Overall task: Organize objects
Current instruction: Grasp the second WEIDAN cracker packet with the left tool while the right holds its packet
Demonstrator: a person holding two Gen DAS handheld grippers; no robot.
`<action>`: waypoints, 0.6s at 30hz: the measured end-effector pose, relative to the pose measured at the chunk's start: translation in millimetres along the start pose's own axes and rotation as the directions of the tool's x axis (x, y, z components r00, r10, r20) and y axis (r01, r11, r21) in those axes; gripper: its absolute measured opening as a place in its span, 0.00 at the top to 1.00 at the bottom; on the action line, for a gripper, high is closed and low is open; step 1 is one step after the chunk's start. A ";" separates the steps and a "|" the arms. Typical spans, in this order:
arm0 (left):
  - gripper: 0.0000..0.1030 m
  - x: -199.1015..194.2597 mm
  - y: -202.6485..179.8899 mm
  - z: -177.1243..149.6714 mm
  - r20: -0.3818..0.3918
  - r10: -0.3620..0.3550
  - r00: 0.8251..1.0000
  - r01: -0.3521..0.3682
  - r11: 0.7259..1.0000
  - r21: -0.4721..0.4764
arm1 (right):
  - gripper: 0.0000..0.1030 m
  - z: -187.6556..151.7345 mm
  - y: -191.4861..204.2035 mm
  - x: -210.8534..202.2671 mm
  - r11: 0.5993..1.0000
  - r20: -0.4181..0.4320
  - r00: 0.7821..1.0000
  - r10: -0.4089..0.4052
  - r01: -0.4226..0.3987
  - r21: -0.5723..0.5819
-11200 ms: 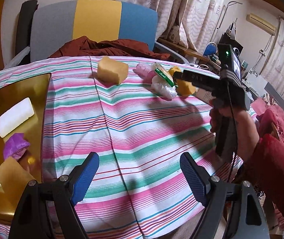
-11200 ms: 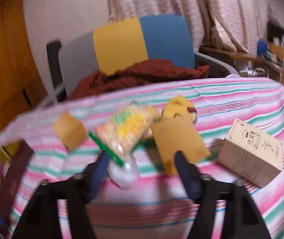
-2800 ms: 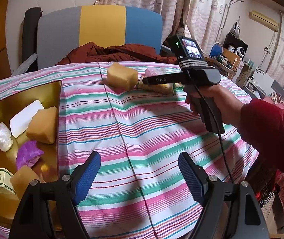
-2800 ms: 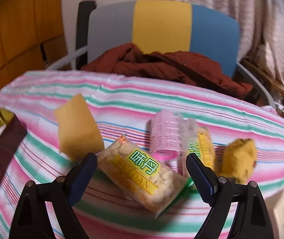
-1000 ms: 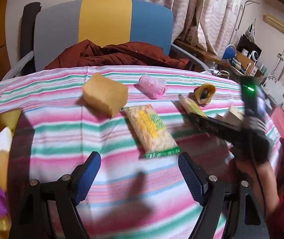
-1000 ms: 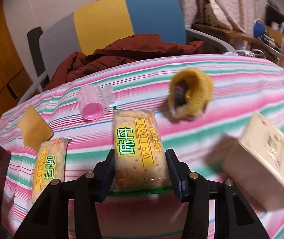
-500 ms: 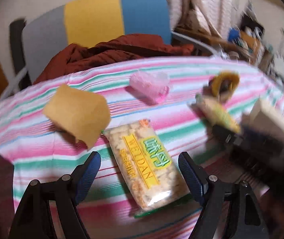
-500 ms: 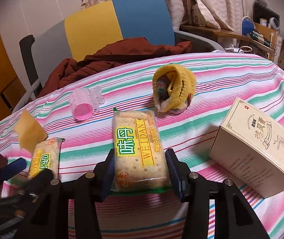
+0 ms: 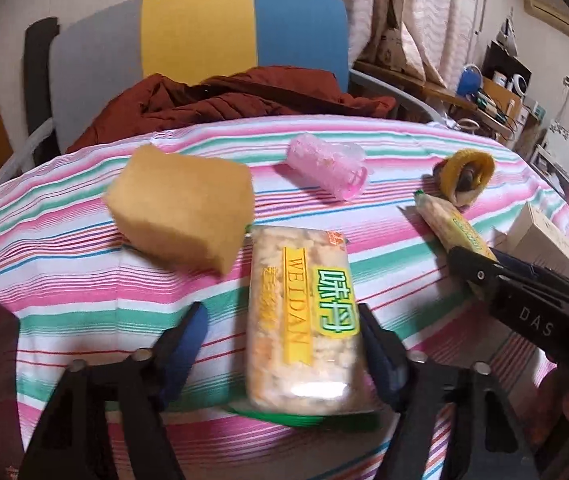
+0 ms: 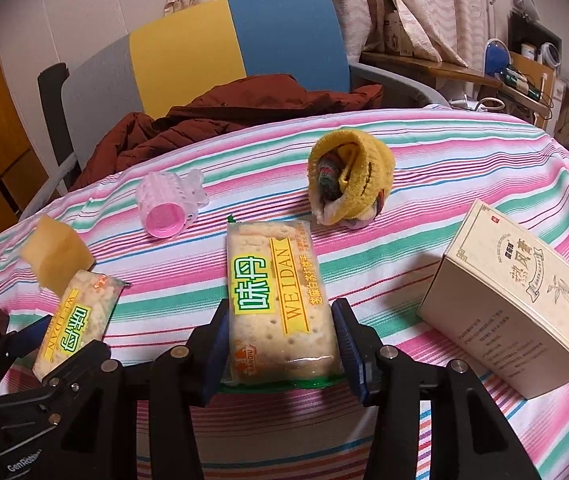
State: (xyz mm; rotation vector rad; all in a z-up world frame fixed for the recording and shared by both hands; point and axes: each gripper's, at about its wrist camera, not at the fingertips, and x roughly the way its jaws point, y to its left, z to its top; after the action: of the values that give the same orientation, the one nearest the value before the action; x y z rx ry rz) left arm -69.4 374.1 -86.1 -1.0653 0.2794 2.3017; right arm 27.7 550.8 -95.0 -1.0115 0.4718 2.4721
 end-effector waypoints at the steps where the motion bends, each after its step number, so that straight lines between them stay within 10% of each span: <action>1: 0.41 -1.5 1.1 -0.3 0.007 0.002 1.000 -0.002 1.000 -0.006 | 0.52 -0.2 0.9 -0.5 1.000 0.003 1.000 -0.005 0.005 -0.005; 18: 0.54 -38.9 -3.0 -23.6 0.125 -0.043 0.991 0.036 0.998 0.051 | 0.53 -2.7 12.6 -25.2 0.998 0.113 0.993 -0.021 0.027 -0.053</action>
State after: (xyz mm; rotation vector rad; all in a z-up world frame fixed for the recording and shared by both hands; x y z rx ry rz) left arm -32.9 350.6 -72.3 -0.8899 0.2607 2.3032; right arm 39.1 532.4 -76.8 -0.8872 0.3559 2.5163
